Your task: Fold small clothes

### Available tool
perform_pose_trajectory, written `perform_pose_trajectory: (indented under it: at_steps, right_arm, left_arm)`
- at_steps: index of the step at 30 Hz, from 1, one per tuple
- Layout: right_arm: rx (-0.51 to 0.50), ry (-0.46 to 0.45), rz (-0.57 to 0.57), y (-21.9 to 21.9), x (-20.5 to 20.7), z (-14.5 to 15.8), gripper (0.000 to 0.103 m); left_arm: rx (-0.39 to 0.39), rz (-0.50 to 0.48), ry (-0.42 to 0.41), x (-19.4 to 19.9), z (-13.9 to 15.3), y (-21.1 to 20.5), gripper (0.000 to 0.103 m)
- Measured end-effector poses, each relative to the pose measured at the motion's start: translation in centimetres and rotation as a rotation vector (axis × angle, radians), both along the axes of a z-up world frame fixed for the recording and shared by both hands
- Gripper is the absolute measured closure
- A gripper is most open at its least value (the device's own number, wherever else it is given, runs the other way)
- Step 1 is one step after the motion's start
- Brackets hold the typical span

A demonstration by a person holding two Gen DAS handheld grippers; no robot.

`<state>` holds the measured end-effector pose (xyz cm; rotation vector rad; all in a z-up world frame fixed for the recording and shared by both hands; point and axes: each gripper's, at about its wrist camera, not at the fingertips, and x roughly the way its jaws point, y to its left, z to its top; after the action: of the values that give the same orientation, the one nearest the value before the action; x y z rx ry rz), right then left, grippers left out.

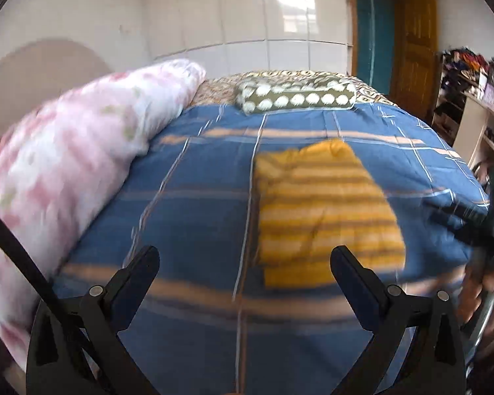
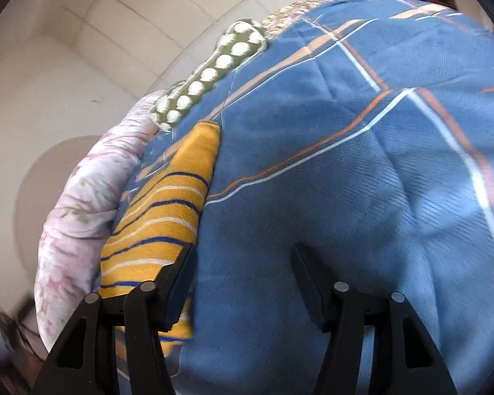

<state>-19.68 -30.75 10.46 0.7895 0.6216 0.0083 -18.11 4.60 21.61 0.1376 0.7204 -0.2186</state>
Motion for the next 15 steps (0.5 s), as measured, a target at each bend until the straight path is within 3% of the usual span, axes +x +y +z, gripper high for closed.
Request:
perform_pose_trajectory:
  at_steps: [3, 5, 6, 7, 8, 10, 14, 15]
  right_arm:
    - [-0.003, -0.083, 0.075, 3.5, 0.4, 3.4, 0.041]
    - [0.002, -0.070, 0.186, 6.2, 2.1, 3.8, 0.056]
    - [-0.004, -0.039, 0.228, 7.5, 3.2, 3.4, 0.070]
    - [-0.019, -0.003, 0.257, 8.5, 4.1, 2.7, 0.073]
    - [-0.051, 0.042, 0.265, 9.3, 4.9, 1.6, 0.073]
    - [-0.103, 0.120, 0.244, 9.8, 5.2, -0.7, 0.083]
    - [0.001, 0.071, 0.192, 7.5, 1.7, -2.3, 0.085]
    - [-0.015, 0.085, 0.165, 7.1, 0.4, -2.2, 0.084]
  left_arm:
    - [-0.005, 0.055, 0.046, -1.1, -2.1, 2.0, 0.000]
    - [-0.009, 0.089, 0.066, -1.6, -3.0, 2.5, 0.000]
    - [-0.018, 0.096, 0.075, -1.9, -3.3, 2.8, 0.000]
    - [-0.028, 0.101, 0.084, -2.3, -3.6, 3.2, 0.000]
    - [-0.028, 0.104, 0.089, -2.5, -3.8, 3.4, 0.000]
    - [-0.016, 0.106, 0.089, -3.0, -4.2, 3.6, 0.000]
    - [0.048, 0.116, 0.028, -4.2, -4.2, 3.8, 0.000]
    - [0.050, 0.116, 0.012, -4.5, -4.2, 3.9, 0.000]
